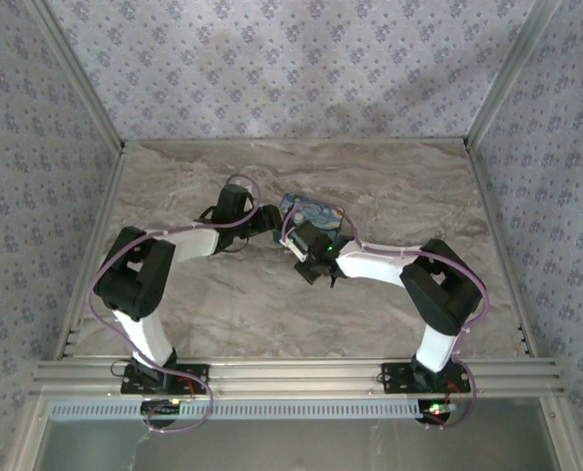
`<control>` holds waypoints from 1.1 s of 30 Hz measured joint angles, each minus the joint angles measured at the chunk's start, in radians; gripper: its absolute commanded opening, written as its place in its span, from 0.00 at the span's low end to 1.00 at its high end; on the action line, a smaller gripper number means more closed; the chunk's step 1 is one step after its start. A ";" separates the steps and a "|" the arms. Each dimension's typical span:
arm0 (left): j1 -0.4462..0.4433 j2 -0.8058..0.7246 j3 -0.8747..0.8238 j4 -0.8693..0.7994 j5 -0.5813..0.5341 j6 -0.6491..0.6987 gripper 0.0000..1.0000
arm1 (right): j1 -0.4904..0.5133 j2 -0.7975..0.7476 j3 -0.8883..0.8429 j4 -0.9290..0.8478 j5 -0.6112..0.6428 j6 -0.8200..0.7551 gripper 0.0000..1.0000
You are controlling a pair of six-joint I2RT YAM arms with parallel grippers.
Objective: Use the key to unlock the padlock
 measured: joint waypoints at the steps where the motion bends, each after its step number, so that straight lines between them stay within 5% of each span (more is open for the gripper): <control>1: 0.001 0.002 0.000 0.002 0.007 0.000 0.53 | 0.000 0.000 0.004 0.001 0.000 -0.014 0.00; 23: 0.003 -0.006 -0.011 0.002 0.037 -0.007 0.54 | 0.005 0.010 0.098 -0.010 -0.105 -0.106 0.00; 33: 0.021 -0.127 -0.071 -0.014 0.007 0.005 0.56 | 0.017 -0.148 -0.016 -0.002 -0.129 -0.031 0.00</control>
